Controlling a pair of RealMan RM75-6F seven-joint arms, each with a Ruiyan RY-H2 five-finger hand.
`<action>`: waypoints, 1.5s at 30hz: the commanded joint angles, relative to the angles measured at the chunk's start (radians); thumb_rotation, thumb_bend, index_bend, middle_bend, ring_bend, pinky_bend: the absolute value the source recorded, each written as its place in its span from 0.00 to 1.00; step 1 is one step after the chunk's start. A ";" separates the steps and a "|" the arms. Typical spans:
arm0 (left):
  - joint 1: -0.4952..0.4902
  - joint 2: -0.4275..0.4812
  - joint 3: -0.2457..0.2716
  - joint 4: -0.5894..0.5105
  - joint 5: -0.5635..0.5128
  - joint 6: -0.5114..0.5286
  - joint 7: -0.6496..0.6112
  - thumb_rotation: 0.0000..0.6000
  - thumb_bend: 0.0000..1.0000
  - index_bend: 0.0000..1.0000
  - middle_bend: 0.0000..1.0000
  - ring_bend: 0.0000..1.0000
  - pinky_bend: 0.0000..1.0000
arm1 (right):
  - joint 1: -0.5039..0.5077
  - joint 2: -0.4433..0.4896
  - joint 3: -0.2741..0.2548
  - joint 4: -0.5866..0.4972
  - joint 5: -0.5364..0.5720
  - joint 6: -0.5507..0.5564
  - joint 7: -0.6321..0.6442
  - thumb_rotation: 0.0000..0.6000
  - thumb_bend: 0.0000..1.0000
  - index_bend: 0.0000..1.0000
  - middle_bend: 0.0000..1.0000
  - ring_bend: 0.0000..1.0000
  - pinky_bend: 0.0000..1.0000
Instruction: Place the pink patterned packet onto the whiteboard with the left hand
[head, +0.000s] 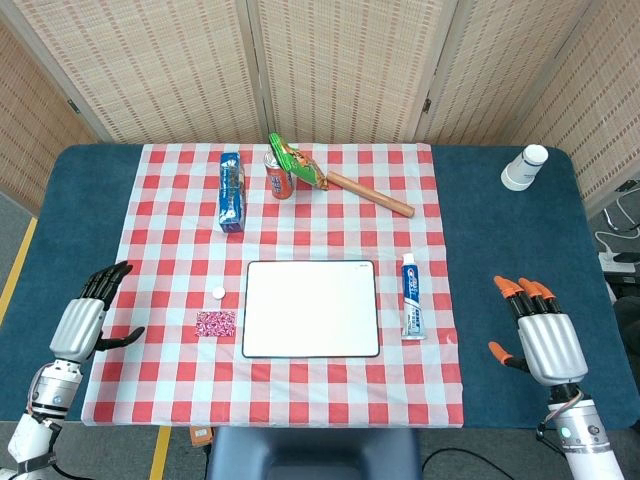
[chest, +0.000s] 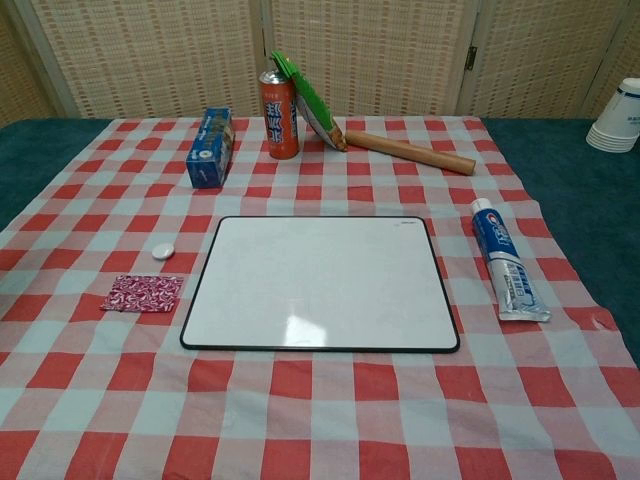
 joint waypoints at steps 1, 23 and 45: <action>0.000 0.003 -0.001 -0.006 0.002 0.001 0.004 1.00 0.21 0.00 0.00 0.00 0.07 | -0.005 0.004 0.002 0.002 -0.001 0.010 0.012 0.91 0.15 0.00 0.14 0.09 0.15; 0.020 0.007 0.004 -0.001 0.040 0.060 -0.011 1.00 0.22 0.00 0.07 0.19 0.38 | 0.012 -0.016 -0.006 0.017 -0.044 -0.003 -0.002 0.91 0.15 0.01 0.15 0.11 0.17; -0.068 0.061 0.063 -0.286 0.059 -0.174 0.667 1.00 0.26 0.25 0.87 0.93 0.91 | -0.002 0.033 -0.041 0.007 -0.127 0.021 0.047 0.91 0.15 0.01 0.15 0.11 0.17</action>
